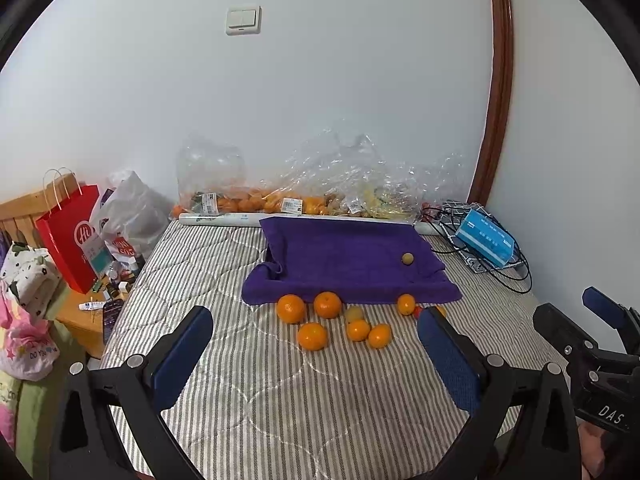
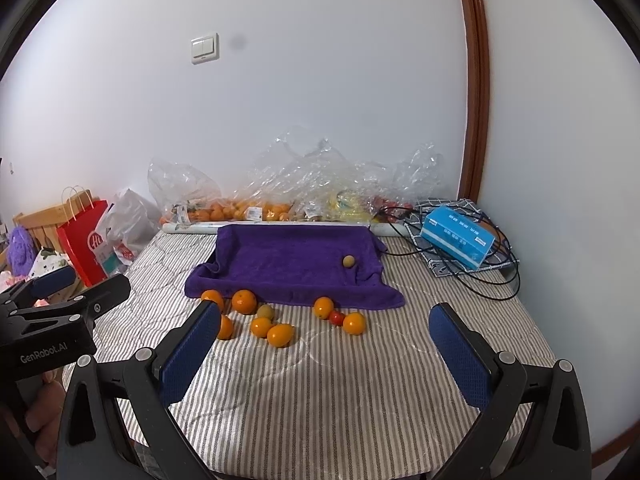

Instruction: Organize fruits

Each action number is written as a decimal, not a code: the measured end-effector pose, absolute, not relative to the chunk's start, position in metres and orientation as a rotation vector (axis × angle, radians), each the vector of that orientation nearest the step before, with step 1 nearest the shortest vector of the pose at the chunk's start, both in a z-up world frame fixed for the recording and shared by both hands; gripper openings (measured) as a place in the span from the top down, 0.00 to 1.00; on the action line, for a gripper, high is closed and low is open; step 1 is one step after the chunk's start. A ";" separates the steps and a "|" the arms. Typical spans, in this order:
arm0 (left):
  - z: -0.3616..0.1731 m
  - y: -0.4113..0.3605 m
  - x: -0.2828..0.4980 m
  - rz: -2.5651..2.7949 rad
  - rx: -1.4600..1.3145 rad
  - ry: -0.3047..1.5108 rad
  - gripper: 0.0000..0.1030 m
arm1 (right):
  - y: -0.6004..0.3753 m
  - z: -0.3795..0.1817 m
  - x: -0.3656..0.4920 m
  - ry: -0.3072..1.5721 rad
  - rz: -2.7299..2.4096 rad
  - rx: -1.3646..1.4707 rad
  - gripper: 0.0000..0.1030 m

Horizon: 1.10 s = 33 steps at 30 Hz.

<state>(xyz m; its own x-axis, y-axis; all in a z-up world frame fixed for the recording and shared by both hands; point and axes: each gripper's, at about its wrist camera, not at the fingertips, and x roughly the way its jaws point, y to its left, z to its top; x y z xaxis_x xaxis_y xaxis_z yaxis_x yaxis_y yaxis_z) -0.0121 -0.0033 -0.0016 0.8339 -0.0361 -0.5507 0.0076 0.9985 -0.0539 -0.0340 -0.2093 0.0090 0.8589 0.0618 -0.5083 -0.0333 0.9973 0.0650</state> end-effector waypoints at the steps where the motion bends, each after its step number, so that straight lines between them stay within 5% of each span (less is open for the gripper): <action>1: -0.001 -0.003 -0.012 -0.024 -0.052 0.584 0.00 | -0.209 0.009 -0.034 0.537 0.049 0.053 0.00; 33: -0.041 0.017 0.042 -0.005 -0.057 0.661 0.00 | -0.213 -0.038 0.018 0.593 0.044 0.079 0.00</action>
<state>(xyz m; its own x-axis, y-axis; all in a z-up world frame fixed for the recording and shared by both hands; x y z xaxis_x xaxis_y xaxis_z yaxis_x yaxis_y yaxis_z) 0.0418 0.0172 -0.0409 0.7892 -0.0228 -0.6137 -0.0137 0.9984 -0.0548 0.0184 -0.2133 -0.0378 0.8285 0.0638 -0.5563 -0.0186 0.9961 0.0865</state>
